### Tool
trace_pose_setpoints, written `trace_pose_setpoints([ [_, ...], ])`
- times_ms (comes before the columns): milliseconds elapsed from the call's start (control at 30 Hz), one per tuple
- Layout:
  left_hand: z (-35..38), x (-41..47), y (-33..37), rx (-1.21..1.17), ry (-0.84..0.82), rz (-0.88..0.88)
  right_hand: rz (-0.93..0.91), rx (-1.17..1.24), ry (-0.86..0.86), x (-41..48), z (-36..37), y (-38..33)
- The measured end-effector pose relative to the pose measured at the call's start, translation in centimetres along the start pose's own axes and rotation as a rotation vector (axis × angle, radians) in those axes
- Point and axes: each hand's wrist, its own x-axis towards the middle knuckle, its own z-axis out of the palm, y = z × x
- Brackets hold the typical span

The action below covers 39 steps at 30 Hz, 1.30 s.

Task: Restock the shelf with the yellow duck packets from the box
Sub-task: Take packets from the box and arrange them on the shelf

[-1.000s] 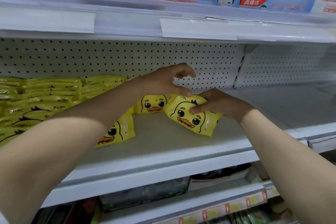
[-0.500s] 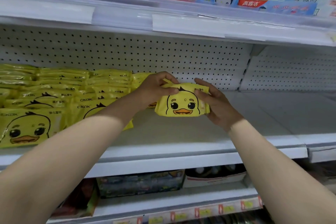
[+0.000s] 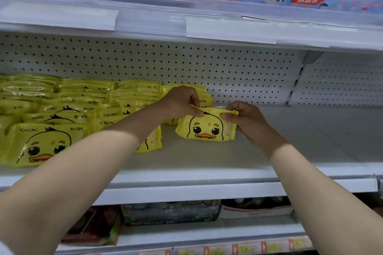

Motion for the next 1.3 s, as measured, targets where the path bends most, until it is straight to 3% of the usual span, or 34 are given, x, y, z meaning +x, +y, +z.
trace_pose_setpoints([
  [200, -1.0, 1.5, -1.4, 0.185, 0.015, -0.006, -0.018, -0.032, 0.096, 2.4, 0.9, 0.2],
  [400, -2.2, 2.7, -2.9, 0.265, 0.005, -0.044, -0.018, -0.190, 0.010, 3.8, 2.9, 1.0],
  [533, -2.5, 3.2, -3.7, 0.328, -0.014, -0.040, -0.060, -0.528, -0.017, 4.5, 3.8, 1.6],
  [767, -2.6, 2.8, -3.4, 0.575, -0.194, 0.007, -0.094, -0.632, 0.021, 5.4, 4.8, 1.6],
  [967, -1.9, 2.7, -3.8, 0.718, -0.099, 0.062, -0.095, -0.666, 0.069, 5.7, 5.3, 2.3],
  [1300, -1.7, 0.1, -2.0, 0.747, 0.068, 0.061, -0.138, -0.864, 0.220, 3.3, 6.4, 0.8],
])
